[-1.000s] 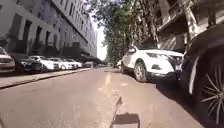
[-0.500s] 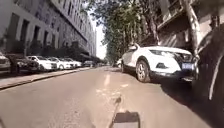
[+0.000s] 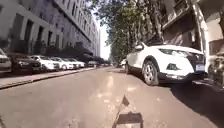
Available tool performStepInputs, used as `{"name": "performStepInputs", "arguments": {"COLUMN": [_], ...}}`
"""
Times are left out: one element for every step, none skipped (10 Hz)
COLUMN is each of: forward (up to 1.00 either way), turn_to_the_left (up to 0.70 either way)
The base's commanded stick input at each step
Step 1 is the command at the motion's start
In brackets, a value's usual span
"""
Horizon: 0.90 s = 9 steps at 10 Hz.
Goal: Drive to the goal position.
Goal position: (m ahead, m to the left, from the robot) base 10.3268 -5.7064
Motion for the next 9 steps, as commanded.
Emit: {"name": "performStepInputs", "arguments": {"forward": [0.7,0.7,0.7,0.7,0.7,0.7,0.7,0.7,0.7], "turn_to_the_left": [0.0,0.0,0.0,0.0,0.0,0.0,0.0,0.0,0.0]}}
